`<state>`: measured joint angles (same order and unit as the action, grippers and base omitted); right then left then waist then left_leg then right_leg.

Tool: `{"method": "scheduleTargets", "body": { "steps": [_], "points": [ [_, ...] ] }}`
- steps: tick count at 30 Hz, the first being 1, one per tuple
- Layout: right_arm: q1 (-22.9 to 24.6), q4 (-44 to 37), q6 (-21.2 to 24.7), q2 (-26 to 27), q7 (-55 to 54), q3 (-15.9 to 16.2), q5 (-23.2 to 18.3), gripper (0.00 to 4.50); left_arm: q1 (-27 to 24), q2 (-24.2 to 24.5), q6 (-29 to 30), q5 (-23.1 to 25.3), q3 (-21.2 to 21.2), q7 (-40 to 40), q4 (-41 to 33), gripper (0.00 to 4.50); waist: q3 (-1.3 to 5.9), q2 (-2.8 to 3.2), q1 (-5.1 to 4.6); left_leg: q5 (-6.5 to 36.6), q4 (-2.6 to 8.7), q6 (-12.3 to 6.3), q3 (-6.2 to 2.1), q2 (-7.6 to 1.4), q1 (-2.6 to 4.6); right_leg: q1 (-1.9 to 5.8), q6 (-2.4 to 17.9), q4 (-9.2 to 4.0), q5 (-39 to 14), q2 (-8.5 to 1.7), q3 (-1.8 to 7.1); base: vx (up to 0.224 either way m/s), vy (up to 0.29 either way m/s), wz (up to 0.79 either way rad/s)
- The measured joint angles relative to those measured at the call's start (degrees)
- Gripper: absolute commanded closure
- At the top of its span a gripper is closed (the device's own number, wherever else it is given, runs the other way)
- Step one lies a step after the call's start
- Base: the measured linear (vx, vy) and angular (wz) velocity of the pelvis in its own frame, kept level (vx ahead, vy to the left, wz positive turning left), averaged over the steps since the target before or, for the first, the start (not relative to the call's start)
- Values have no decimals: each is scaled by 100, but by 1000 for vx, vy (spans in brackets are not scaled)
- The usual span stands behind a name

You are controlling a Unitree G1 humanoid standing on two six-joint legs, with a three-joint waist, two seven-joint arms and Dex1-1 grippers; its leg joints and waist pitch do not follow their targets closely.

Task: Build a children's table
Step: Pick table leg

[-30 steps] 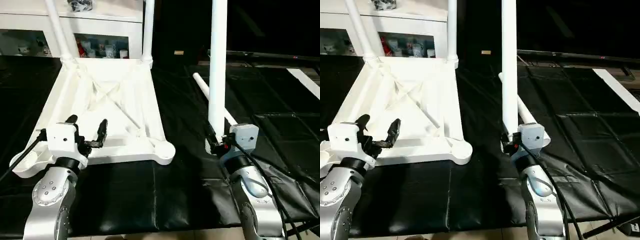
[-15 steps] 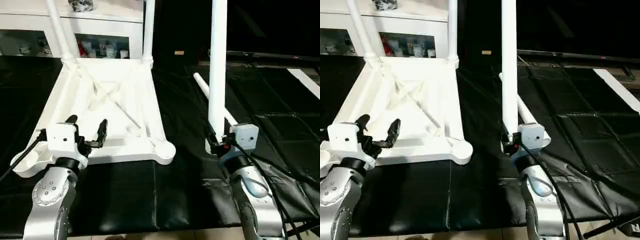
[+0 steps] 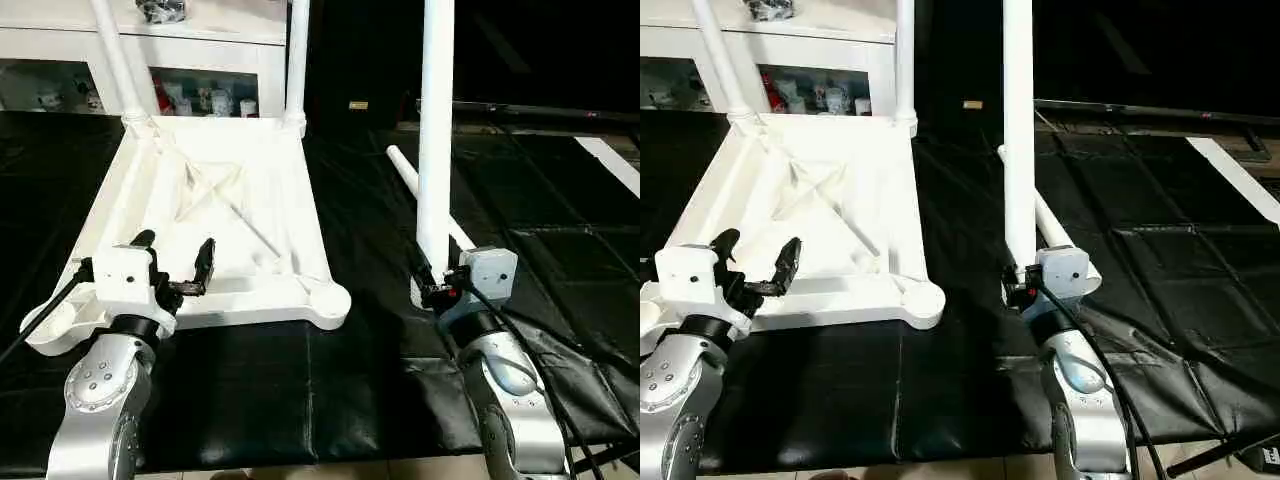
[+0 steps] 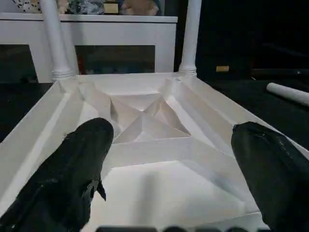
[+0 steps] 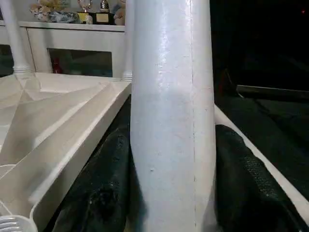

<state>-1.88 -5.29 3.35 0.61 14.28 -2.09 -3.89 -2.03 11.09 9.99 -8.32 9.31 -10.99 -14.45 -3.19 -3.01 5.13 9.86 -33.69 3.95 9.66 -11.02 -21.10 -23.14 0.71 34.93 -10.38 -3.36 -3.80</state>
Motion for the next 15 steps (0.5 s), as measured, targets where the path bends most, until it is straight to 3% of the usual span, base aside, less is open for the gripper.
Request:
{"method": "scheduleTargets", "body": {
  "steps": [15],
  "points": [
    [0,0,0,0,0,1,0,257,0,0,0,0,0,0,0,0,2,-3,-2,0,0,0,0,0,0,1,0,-3,0,0,0,0,0,0]
  ]
}}
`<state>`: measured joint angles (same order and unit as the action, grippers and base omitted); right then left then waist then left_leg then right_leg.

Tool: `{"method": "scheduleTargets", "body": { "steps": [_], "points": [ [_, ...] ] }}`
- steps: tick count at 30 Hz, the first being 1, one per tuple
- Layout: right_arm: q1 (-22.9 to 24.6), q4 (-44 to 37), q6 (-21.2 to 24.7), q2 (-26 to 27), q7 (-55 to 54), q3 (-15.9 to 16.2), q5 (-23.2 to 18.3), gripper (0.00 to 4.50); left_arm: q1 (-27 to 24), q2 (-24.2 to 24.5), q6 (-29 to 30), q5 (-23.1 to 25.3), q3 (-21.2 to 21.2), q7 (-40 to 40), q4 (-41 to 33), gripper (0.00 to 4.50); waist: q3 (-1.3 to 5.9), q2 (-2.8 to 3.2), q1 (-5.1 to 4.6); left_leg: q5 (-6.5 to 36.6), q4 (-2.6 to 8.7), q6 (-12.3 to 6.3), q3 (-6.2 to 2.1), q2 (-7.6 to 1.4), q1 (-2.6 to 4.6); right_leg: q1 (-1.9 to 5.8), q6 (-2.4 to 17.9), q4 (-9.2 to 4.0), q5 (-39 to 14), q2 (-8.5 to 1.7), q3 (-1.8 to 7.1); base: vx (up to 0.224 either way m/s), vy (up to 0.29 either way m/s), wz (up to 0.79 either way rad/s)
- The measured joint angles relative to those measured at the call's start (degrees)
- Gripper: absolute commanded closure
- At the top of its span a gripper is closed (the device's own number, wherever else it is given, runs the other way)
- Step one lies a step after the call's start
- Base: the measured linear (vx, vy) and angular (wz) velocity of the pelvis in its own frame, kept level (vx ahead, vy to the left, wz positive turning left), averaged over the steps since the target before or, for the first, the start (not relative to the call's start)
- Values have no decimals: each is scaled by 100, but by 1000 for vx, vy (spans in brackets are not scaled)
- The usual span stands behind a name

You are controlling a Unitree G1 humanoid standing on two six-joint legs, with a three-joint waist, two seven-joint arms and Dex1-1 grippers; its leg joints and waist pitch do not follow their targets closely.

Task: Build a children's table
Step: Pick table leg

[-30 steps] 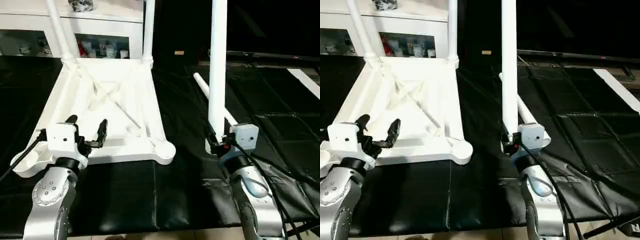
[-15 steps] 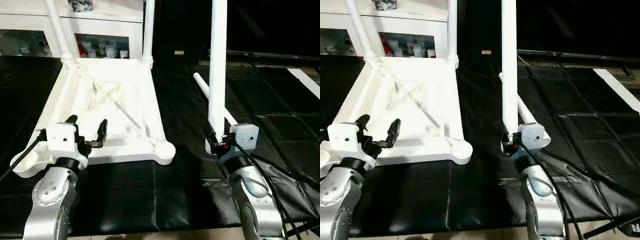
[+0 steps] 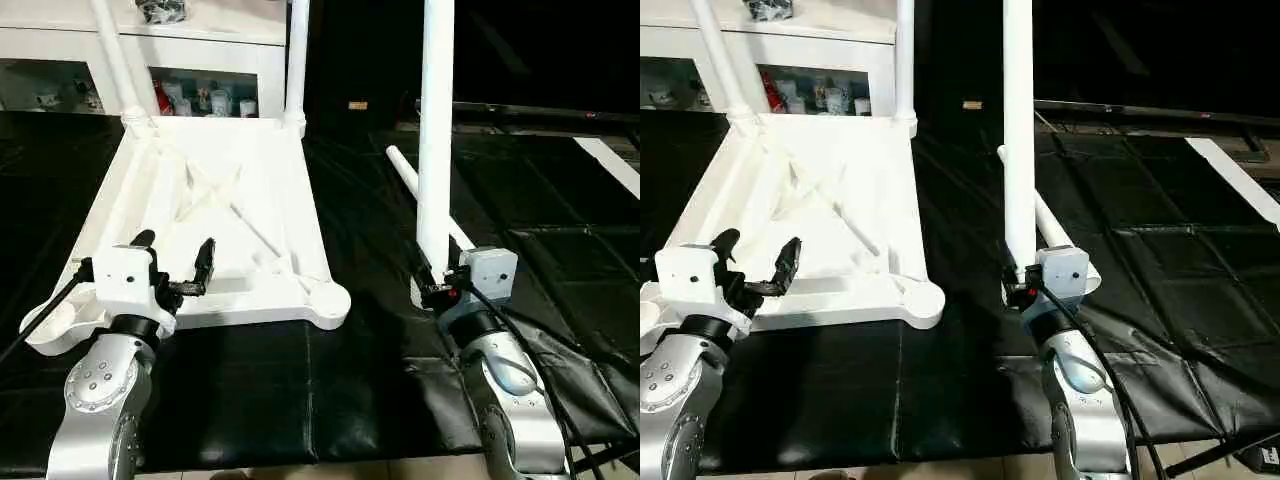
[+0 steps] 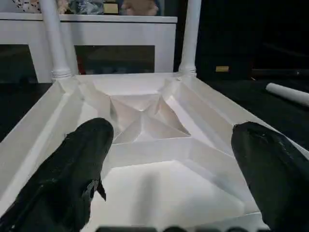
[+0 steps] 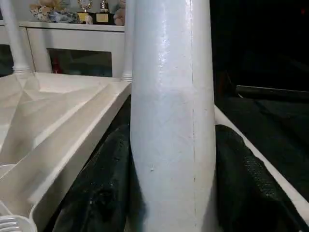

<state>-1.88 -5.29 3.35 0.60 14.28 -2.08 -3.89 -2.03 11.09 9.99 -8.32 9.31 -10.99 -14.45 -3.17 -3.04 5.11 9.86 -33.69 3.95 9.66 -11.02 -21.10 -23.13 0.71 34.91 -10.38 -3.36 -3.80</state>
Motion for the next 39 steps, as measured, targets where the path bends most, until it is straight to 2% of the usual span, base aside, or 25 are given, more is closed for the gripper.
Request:
{"method": "scheduleTargets", "body": {
  "steps": [8,22,39],
  "points": [
    [0,0,0,0,0,0,0,257,0,0,0,0,0,0,0,0,0,0,0,0,0,0,0,0,0,0,0,0,0,0,0,0,0,0],
    [0,0,0,0,0,1,0,257,0,0,0,0,0,0,0,0,13,-47,-4,0,-1,0,-1,-1,0,0,0,0,0,1,-1,0,0,0],
    [0,0,0,0,0,3,0,257,0,0,0,0,0,0,0,0,13,-48,-2,0,0,0,-1,0,2,1,0,0,0,0,-1,0,0,0]
  ]
}}
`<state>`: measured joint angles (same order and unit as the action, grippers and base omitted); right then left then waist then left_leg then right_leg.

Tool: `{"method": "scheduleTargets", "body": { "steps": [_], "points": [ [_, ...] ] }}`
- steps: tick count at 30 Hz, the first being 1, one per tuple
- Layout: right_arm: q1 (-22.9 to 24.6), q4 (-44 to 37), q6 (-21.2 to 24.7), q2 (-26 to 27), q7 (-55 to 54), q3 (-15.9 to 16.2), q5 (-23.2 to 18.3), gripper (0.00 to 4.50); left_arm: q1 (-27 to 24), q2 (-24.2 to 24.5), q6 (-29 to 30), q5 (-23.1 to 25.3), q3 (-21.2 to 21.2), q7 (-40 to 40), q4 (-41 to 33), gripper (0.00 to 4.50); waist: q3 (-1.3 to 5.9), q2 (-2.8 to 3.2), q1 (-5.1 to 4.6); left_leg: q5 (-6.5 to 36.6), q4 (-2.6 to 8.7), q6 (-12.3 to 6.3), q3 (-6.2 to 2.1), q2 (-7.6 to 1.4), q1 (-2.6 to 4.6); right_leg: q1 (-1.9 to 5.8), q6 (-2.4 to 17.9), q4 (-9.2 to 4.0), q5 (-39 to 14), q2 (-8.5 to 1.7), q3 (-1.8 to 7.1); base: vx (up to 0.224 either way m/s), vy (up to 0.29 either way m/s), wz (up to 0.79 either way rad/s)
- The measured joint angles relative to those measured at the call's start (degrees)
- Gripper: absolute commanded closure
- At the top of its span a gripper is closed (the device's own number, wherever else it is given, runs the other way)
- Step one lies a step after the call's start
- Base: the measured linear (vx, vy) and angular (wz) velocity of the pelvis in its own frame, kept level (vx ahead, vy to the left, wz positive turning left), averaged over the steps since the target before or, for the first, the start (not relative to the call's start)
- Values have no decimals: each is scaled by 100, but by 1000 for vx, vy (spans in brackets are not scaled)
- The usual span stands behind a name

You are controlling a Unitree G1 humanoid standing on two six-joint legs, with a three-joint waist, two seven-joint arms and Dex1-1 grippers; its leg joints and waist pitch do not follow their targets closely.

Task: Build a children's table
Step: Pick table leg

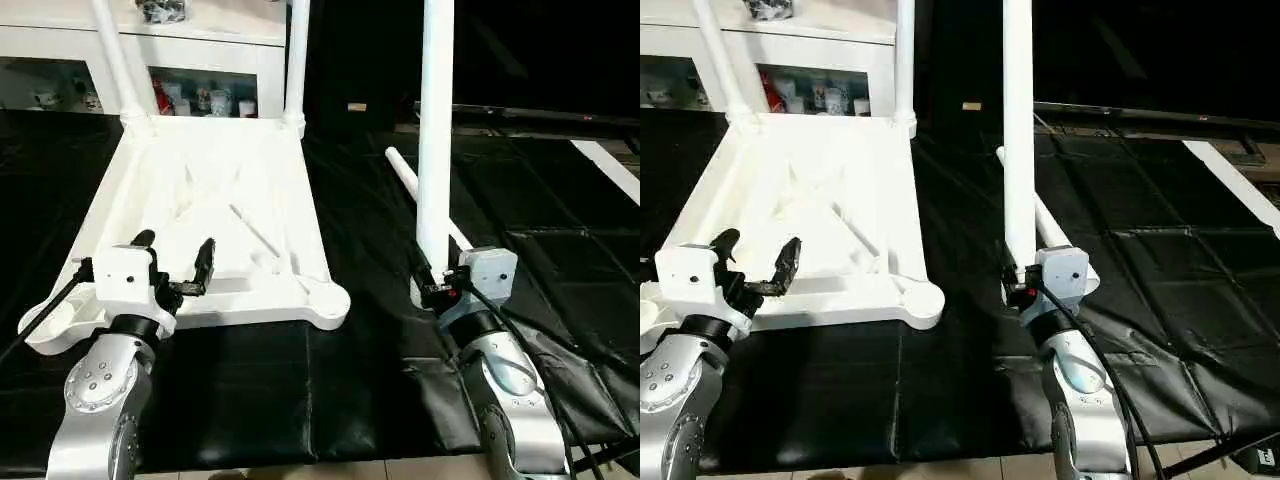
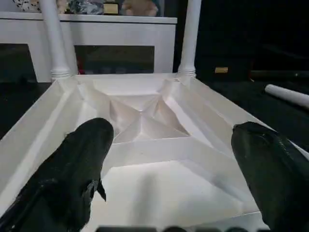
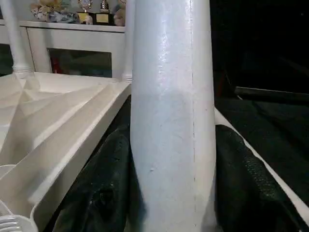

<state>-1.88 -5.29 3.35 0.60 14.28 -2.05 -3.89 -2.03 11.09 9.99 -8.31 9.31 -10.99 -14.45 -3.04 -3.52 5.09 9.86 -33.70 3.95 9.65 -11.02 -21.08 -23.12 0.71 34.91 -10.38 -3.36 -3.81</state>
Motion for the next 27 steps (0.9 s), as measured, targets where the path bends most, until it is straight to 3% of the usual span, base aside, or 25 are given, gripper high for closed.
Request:
{"method": "scheduleTargets", "body": {
  "steps": [27],
  "points": [
    [0,0,0,0,0,0,0,257,0,0,0,0,0,0,0,0,0,0,0,0,5,0,0,0,-1,0,0,-2,0,0,0,0,0,0]
  ]
}}
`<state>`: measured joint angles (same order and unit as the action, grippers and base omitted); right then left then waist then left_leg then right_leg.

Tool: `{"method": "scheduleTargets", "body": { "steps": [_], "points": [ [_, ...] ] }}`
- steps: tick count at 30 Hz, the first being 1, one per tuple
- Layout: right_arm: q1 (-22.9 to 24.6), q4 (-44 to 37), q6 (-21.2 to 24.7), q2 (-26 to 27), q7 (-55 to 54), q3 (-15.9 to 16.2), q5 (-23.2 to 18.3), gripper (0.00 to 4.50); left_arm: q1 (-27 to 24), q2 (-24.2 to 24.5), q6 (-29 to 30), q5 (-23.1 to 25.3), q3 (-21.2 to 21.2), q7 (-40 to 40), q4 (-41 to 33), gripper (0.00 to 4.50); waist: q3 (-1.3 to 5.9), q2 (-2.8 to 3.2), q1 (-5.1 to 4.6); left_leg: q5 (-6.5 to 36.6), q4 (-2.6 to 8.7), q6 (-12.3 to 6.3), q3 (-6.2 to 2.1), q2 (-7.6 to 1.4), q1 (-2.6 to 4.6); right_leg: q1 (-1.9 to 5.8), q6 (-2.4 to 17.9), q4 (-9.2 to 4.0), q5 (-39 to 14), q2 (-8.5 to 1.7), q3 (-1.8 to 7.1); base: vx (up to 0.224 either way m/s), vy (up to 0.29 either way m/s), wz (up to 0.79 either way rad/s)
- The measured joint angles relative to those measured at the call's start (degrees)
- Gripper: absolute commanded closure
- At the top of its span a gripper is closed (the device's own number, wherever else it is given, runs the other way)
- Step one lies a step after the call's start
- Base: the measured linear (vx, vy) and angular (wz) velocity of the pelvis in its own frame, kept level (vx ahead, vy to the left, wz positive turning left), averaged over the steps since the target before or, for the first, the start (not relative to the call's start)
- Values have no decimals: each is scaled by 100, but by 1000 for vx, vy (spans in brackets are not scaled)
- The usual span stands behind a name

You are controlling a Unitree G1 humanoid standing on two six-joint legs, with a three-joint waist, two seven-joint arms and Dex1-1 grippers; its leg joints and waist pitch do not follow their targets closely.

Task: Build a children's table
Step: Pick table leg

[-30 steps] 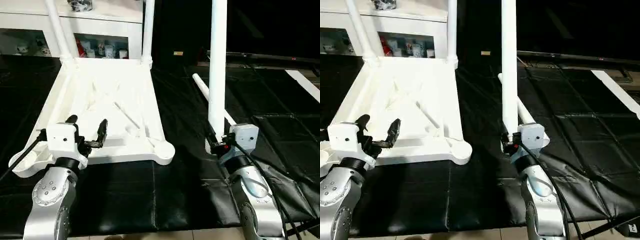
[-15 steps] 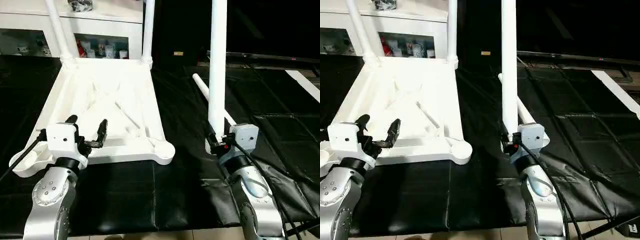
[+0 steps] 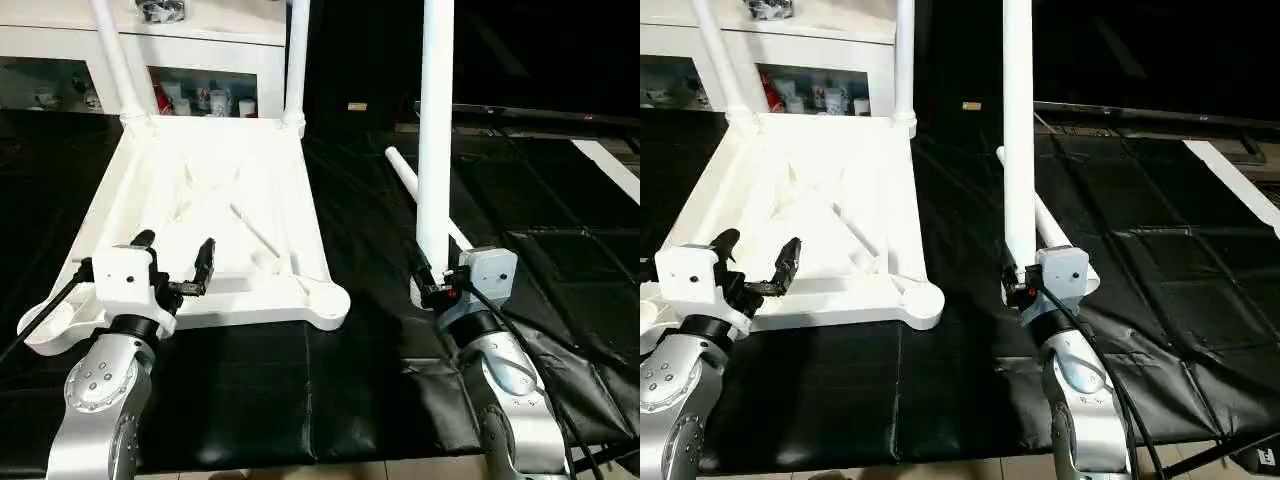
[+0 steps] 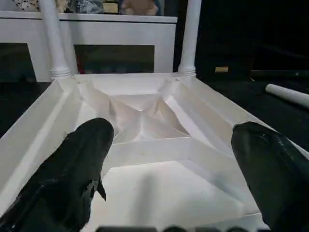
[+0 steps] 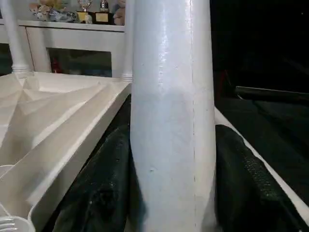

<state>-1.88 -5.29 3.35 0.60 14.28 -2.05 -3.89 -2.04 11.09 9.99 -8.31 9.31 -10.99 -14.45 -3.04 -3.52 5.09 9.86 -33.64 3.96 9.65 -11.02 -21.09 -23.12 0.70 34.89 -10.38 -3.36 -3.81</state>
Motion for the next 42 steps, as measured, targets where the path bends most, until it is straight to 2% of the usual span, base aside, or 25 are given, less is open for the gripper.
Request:
{"method": "scheduleTargets", "body": {
  "steps": [42],
  "points": [
    [0,0,0,0,0,0,0,257,0,0,0,0,0,0,0,0,0,1,6,0,19,1,1,0,2,-1,-1,0,-1,1,-1,0,0,0]
  ]
}}
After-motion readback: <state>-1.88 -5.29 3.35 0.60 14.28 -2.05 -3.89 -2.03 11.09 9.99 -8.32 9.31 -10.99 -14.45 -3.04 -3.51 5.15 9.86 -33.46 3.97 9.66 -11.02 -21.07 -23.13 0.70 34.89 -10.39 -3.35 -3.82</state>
